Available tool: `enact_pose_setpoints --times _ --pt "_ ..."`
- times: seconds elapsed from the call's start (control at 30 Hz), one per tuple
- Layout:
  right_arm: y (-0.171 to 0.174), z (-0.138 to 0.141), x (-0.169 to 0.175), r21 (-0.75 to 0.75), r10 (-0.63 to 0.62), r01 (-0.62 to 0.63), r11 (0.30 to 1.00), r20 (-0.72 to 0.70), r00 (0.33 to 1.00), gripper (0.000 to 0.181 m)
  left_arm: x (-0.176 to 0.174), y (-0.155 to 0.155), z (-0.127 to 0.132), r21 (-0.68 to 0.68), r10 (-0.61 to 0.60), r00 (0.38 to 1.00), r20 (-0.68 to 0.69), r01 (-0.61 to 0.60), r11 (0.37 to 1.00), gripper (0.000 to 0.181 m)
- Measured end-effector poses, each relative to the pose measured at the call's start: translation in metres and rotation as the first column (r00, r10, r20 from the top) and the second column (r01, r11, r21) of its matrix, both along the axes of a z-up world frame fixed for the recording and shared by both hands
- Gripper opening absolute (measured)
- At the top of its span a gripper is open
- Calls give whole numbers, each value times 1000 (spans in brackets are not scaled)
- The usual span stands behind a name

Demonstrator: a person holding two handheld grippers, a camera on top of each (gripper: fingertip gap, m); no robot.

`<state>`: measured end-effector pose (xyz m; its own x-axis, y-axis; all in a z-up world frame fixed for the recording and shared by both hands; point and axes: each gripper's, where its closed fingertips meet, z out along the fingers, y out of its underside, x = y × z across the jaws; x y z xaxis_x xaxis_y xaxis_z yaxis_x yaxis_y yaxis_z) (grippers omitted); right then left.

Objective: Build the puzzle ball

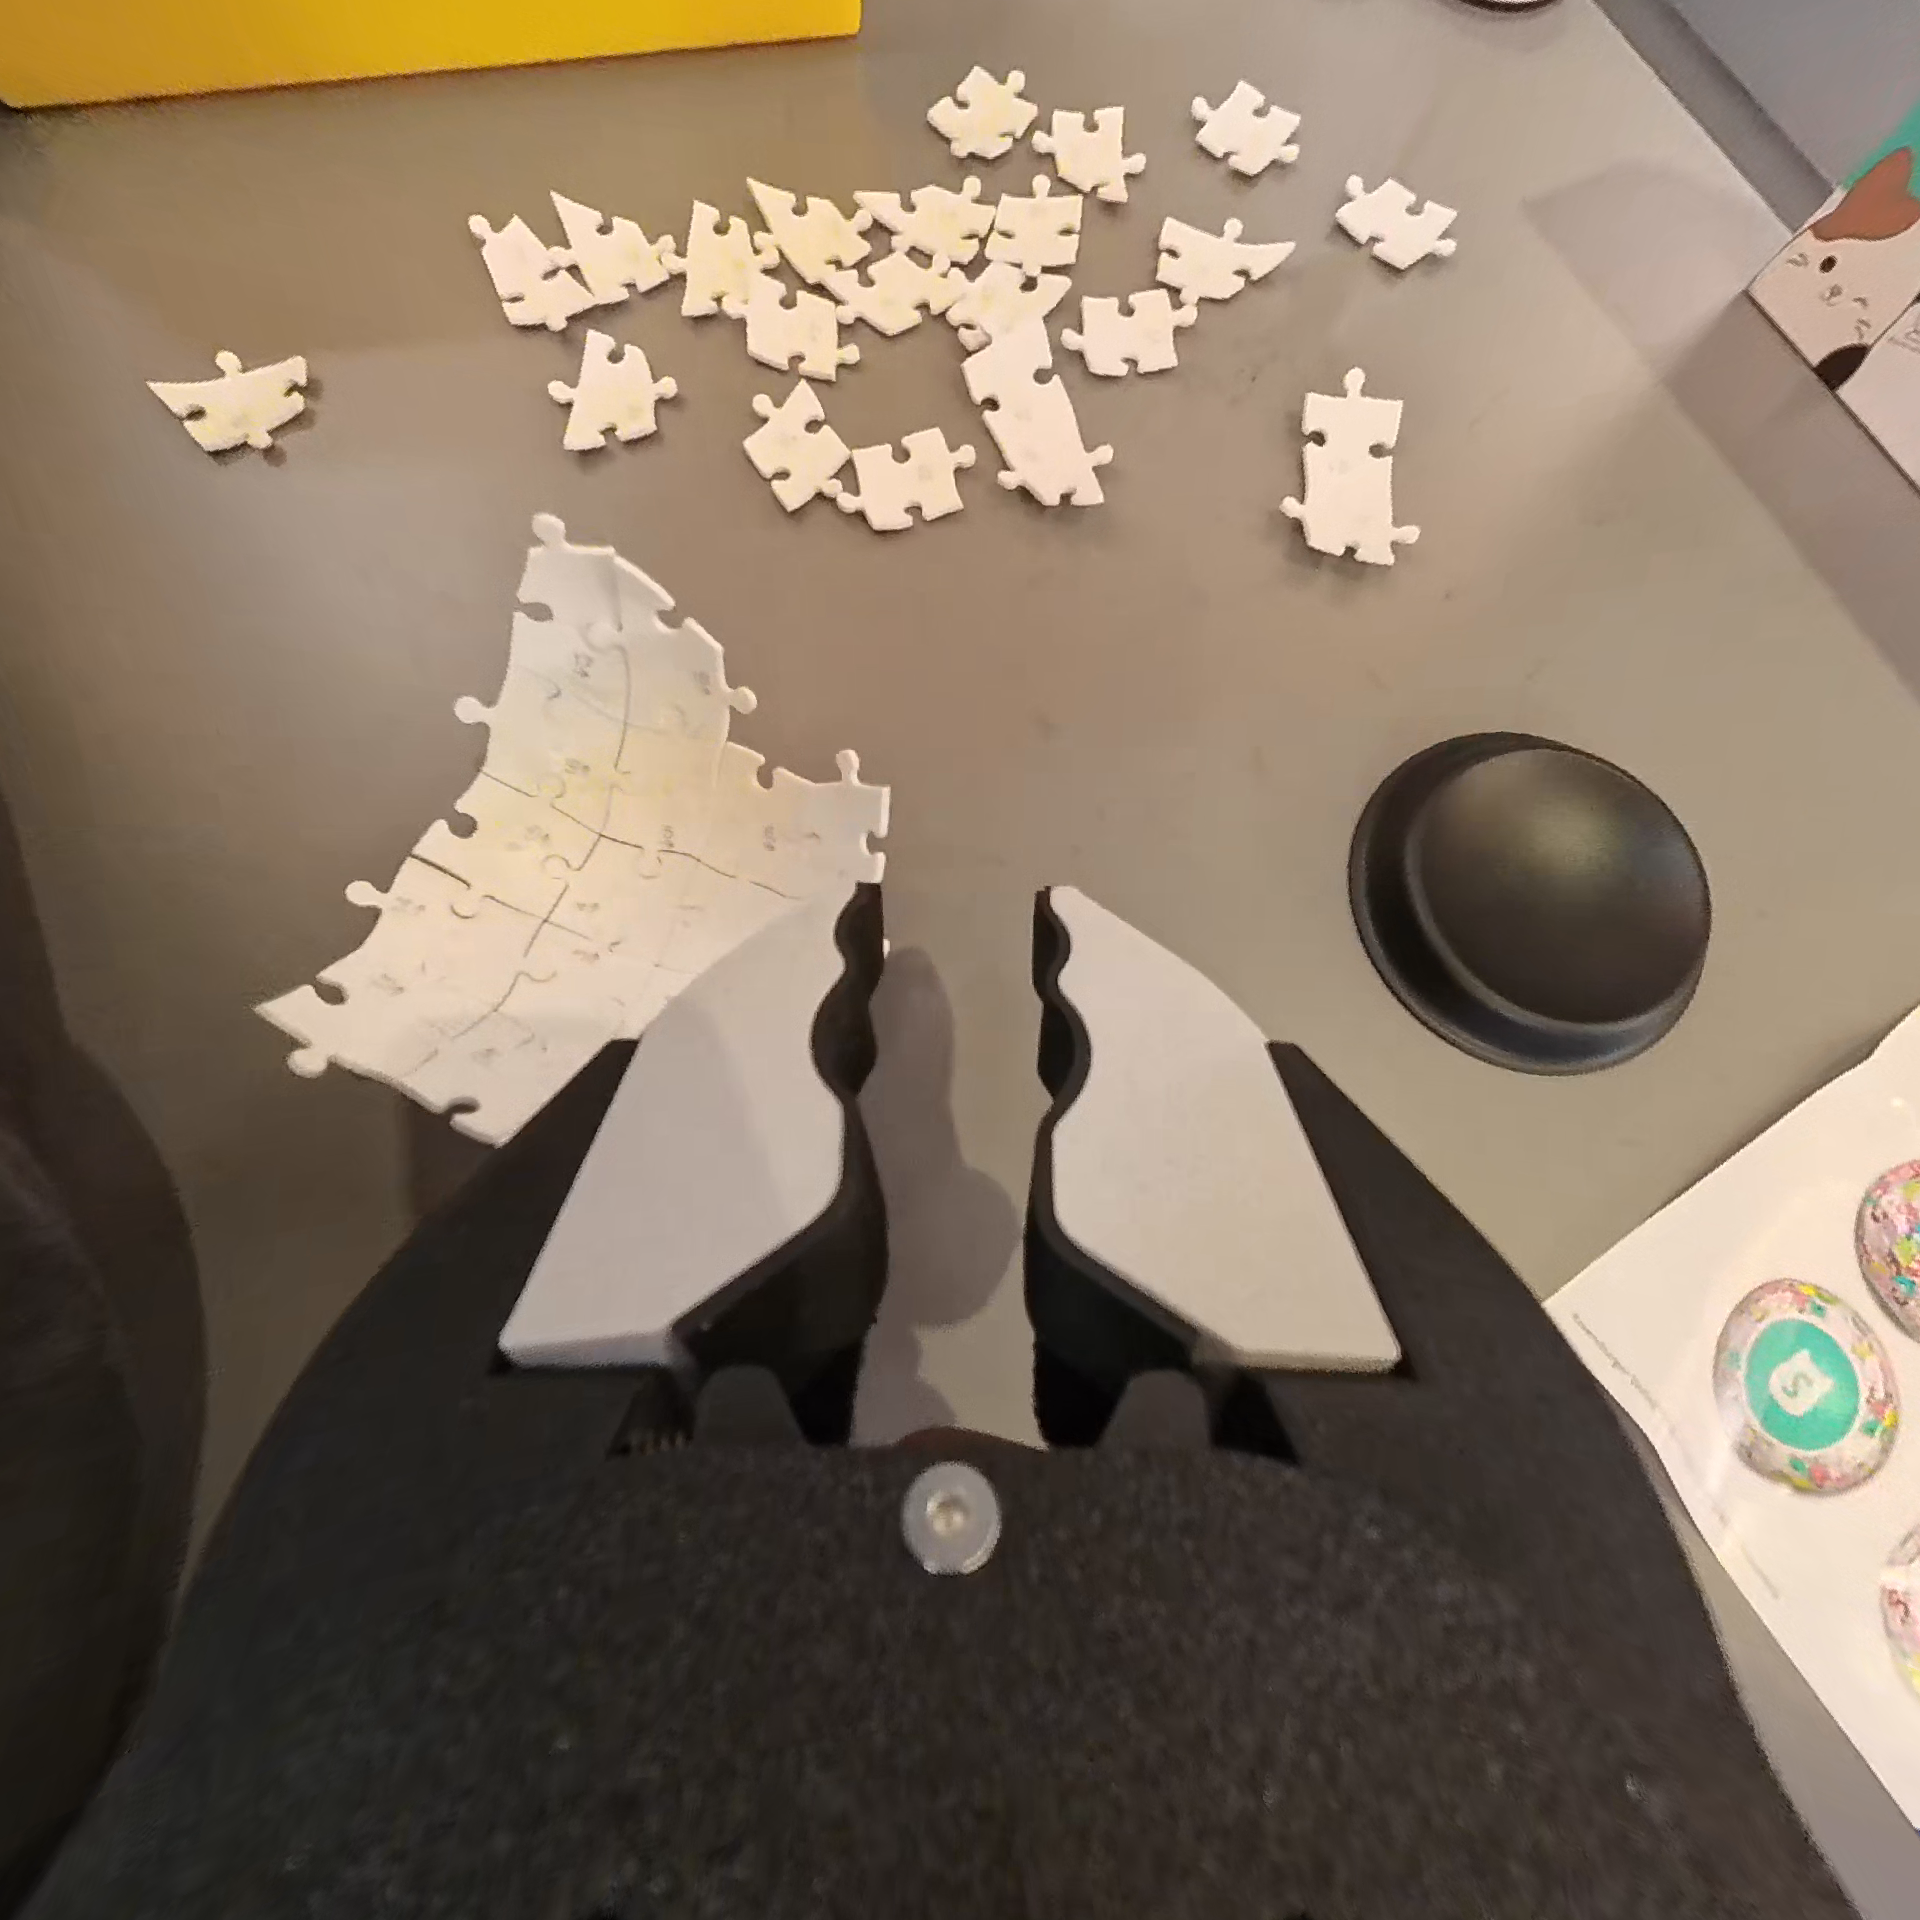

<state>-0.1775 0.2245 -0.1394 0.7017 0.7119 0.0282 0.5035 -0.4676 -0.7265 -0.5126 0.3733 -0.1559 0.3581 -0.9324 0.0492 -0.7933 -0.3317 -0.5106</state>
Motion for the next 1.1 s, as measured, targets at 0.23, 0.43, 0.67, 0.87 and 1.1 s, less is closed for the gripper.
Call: enact_pose_setpoints --times 0.23,0.43,0.67,0.87,1.1 --pt "6 0 -10 -8 9 -9 1000 -11 1000 27 -44 -25 6 -42 226 973 34 -225 974 50" --pt "6 -2 -21 -10 54 -54 999 -24 998 27 -61 -47 14 -29 383 919 90 -382 924 50" --pt "9 2 -21 10 66 -66 998 -60 996 27 -75 -59 22 10 457 887 57 -459 889 50" --pt "9 7 -30 32 89 -87 996 -81 993 27 -86 -65 30 18 528 844 96 -532 847 51" --pt "3 9 -28 45 107 -103 994 -78 991 27 -110 -73 31 31 610 786 97 -615 788 52"
